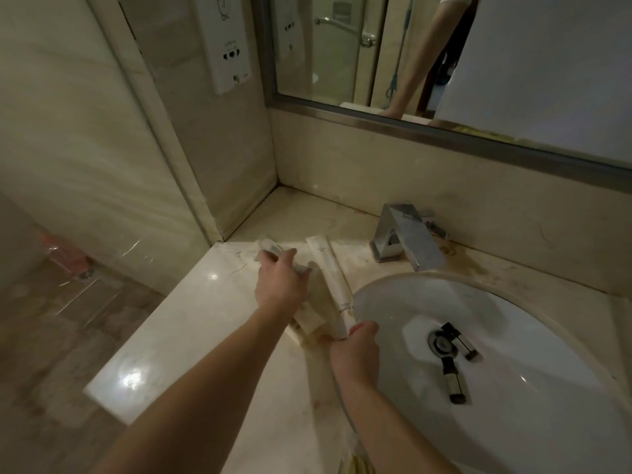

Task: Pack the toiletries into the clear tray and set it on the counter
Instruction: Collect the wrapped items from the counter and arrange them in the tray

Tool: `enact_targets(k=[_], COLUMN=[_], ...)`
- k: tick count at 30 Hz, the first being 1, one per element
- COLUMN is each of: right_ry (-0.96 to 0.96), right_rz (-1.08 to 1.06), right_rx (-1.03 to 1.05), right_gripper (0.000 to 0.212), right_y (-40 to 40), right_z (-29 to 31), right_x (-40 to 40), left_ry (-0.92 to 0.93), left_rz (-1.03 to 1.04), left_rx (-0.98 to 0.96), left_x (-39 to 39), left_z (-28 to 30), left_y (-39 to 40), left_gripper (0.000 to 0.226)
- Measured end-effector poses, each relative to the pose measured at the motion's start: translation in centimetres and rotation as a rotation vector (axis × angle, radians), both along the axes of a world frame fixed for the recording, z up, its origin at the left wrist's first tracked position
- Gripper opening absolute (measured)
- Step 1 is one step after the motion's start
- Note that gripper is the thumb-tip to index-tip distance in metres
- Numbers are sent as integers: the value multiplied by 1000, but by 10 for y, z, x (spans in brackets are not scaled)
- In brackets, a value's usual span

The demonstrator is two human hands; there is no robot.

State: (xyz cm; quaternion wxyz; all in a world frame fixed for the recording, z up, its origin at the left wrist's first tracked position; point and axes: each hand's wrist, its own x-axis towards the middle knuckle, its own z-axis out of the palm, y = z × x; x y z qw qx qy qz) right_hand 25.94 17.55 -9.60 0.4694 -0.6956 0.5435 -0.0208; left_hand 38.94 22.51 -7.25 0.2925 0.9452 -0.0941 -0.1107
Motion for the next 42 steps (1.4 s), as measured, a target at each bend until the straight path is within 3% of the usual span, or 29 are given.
enact_targets(k=[3, 14, 22, 31, 34, 42], right_ry=[-27, -188, -327, -225, -200, -167], right_rz=[18, -9, 39, -39, -65, -6], right_rx=[-10, -29, -1, 41, 102, 124], right_gripper=[40, 26, 40, 20, 19, 17], right_y=[5, 8, 4, -4, -3, -3], right_z=[-4, -1, 0, 0, 1, 3], right_x=[-2, 3, -6, -24, -28, -35], left_ry=[-17, -72, -41, 24, -60, -235], left_rz=[-60, -70, -23, -112, -158, -243], left_rx=[103, 54, -63, 147, 264, 314], left_x=[8, 6, -9, -4, -4, -13], left_z=[-3, -11, -12, -2, 1, -6], left_y=[0, 6, 17, 25, 21, 16], left_gripper=[44, 26, 53, 44, 32, 25])
